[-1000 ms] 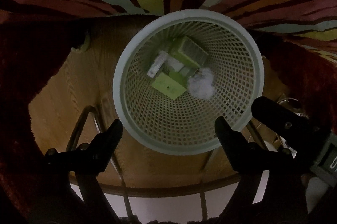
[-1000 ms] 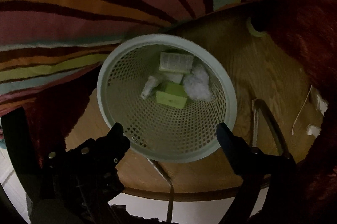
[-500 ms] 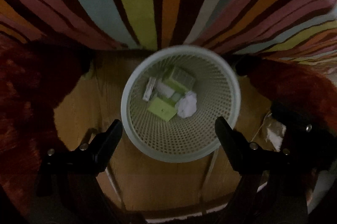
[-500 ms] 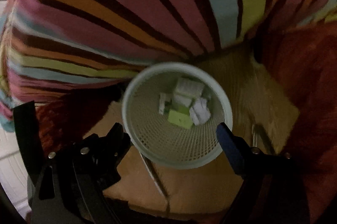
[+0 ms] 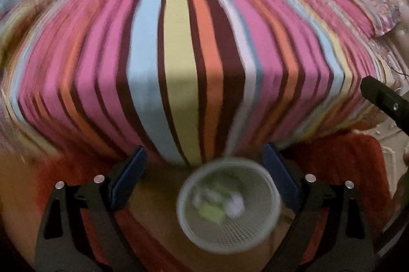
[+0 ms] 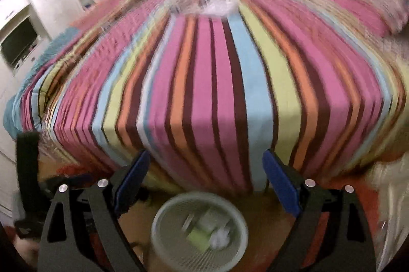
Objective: Collect trash
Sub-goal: 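Move both tools back toward the trash on the bed, then grasp the white COSNORI box with the left tool while the right tool grasps the wet-wipe packet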
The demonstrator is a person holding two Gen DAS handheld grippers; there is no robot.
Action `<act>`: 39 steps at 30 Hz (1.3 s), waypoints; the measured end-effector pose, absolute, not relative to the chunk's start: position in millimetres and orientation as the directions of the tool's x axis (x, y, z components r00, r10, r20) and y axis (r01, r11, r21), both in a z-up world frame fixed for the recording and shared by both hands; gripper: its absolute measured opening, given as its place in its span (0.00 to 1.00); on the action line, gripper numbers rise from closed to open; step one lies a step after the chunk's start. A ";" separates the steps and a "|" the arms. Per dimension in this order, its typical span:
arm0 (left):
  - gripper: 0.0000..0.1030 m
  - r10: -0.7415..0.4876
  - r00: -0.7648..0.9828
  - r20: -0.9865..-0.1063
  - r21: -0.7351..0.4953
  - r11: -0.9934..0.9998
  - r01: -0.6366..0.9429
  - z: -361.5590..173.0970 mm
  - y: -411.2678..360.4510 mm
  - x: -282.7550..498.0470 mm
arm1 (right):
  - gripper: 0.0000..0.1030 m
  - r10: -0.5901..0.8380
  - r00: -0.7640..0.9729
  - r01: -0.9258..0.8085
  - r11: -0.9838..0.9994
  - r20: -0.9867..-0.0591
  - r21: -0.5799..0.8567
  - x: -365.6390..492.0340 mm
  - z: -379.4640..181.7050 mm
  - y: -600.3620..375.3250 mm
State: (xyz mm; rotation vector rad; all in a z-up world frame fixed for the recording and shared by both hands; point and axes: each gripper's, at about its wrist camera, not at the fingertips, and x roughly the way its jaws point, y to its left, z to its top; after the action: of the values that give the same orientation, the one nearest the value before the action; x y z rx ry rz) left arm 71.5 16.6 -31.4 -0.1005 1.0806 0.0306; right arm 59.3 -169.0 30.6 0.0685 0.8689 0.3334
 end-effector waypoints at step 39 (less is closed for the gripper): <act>0.87 -0.023 0.596 -0.803 -0.080 0.994 -0.068 11.0 81.4 392.1 | 0.83 0.335 0.616 -0.446 0.894 -0.713 0.035 284.4 53.6 -155.7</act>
State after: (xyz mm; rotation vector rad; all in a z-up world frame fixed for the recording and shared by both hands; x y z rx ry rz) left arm 392.1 81.4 11.0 -0.1058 0.9325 0.0262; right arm 284.4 -155.7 53.6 -0.1509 0.7874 0.4517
